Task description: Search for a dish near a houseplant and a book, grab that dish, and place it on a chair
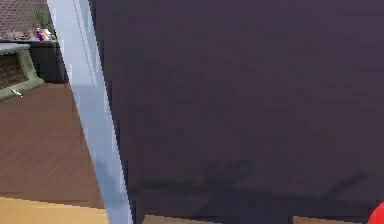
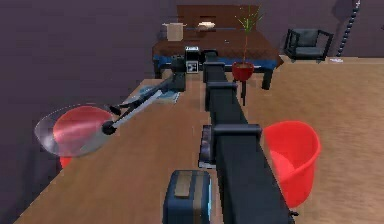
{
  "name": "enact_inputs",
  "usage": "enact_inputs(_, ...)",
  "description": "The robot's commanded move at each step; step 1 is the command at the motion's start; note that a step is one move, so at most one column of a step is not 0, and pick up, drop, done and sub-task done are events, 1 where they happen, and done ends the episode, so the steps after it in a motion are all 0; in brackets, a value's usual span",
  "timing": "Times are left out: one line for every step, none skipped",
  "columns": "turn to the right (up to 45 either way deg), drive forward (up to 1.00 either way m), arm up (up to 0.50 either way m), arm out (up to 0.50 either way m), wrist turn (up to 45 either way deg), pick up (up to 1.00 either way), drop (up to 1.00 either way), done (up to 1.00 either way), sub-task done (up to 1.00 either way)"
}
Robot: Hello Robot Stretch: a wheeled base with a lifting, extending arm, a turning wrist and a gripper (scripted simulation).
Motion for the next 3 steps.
enact_inputs(0.0, 0.00, 0.00, 0.00, -30.0, 0.00, 0.00, 0.00, 0.00)
enact_inputs(0.0, 0.00, 0.00, -0.42, 0.0, 0.00, 0.00, 0.00, 0.00)
enact_inputs(-45.0, 0.00, 0.00, 0.00, 0.0, 0.00, 0.00, 0.00, 0.00)
